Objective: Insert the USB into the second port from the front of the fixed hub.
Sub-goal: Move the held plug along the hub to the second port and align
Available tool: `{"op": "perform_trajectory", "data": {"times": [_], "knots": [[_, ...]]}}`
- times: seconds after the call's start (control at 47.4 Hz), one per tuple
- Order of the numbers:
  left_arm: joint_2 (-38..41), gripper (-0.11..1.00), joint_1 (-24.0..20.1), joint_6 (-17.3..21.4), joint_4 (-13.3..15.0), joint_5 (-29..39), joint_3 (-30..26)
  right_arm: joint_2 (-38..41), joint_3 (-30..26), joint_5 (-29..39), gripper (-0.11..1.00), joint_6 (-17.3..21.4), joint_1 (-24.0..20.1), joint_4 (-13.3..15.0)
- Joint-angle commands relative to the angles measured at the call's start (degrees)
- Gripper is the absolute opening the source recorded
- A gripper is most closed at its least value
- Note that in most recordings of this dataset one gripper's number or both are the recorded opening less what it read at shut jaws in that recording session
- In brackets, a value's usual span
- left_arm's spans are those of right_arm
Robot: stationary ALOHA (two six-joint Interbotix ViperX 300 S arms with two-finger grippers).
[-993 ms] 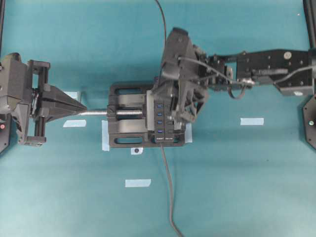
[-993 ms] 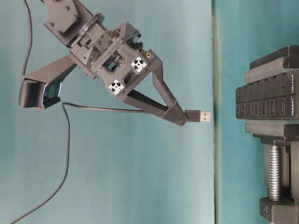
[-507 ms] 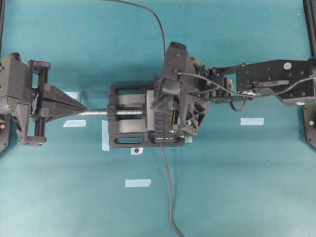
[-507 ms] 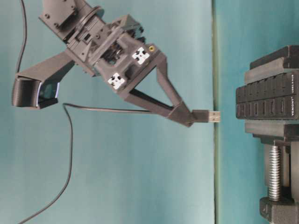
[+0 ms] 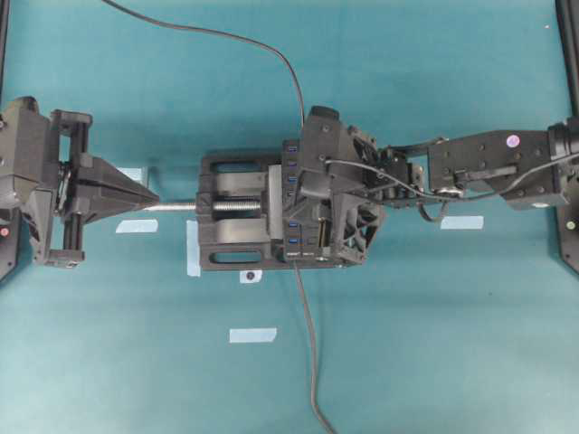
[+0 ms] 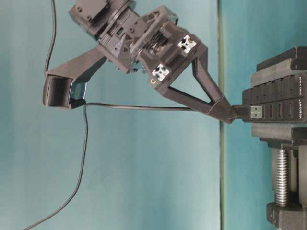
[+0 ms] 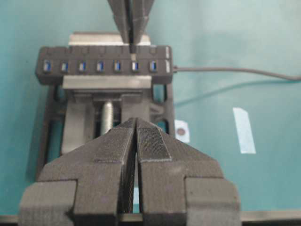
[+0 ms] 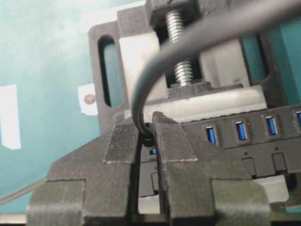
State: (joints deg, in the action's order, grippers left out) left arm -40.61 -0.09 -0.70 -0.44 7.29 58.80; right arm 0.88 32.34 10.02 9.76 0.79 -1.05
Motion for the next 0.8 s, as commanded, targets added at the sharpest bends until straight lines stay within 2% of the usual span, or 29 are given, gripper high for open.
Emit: {"op": "perform_trajectory", "data": {"times": [0.0,0.781], "knots": [[-0.1,0.0,0.0,-0.1,0.0,-0.6,-0.6,-0.6,-0.4,-1.0,0.07,0.2,-0.4,0.1],[-0.1,0.0,0.0,-0.1,0.0,-0.6,-0.6,0.8,-0.4,-0.9,0.07,-0.2,-0.6,1.1]]}}
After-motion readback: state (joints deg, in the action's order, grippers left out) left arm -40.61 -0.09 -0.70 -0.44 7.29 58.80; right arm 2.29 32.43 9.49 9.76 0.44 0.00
